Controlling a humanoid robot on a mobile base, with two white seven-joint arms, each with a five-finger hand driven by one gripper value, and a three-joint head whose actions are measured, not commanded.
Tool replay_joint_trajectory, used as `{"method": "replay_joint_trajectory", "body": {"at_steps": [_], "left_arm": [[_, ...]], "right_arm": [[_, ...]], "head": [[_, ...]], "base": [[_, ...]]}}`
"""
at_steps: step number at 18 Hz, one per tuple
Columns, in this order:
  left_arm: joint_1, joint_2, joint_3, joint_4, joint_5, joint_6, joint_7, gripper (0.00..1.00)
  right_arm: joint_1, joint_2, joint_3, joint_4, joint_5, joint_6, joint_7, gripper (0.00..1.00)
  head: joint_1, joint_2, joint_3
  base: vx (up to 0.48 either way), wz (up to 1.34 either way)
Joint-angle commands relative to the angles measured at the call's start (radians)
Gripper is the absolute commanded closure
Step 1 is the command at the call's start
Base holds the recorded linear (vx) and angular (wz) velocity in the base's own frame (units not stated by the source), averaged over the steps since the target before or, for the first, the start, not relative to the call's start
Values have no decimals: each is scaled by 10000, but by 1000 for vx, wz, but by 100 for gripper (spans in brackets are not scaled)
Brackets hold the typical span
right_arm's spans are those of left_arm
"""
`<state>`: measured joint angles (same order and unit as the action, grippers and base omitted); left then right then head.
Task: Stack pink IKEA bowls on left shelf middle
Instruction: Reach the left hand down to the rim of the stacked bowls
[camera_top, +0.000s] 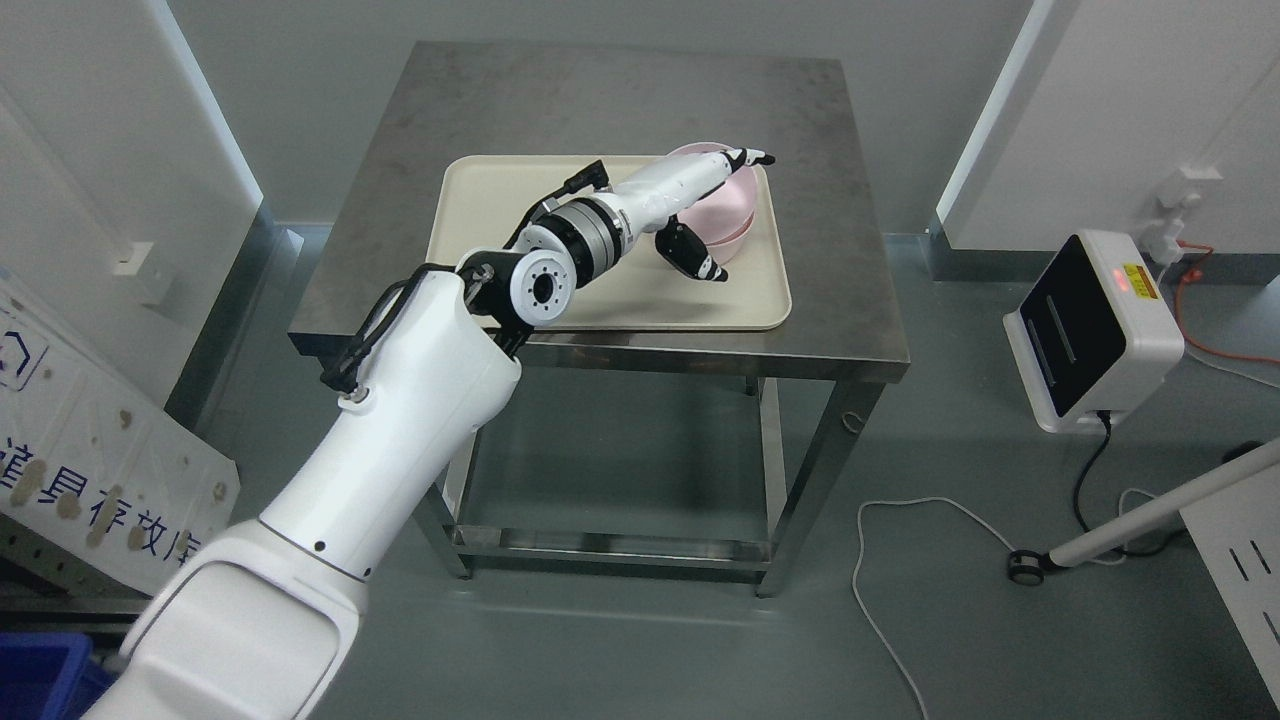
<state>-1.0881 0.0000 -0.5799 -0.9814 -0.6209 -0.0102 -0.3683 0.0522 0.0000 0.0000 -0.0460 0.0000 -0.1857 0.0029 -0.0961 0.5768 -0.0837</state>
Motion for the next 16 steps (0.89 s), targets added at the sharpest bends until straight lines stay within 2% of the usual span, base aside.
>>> {"method": "replay_joint_trajectory", "body": {"at_steps": [1, 9, 12, 16], "left_arm": [[-287, 174, -751, 702, -2058, 10, 47, 7], [-287, 174, -1364, 1193, -2105, 10, 154, 21], [-302, 174, -1380, 1452, -2090, 10, 155, 33], [-302, 174, -1488, 1867, -2090, -5, 307, 36]], "right_arm": [[0, -175, -92, 0, 77, 1, 2, 0], [0, -175, -92, 0, 77, 1, 2, 0], [0, -175, -92, 0, 77, 1, 2, 0], [0, -175, -108, 0, 77, 1, 2, 0]], "head": [[0, 0, 0], [0, 0, 0], [0, 0, 0], [0, 1, 0]], "base": [[0, 0], [0, 0], [0, 0], [0, 0]]}}
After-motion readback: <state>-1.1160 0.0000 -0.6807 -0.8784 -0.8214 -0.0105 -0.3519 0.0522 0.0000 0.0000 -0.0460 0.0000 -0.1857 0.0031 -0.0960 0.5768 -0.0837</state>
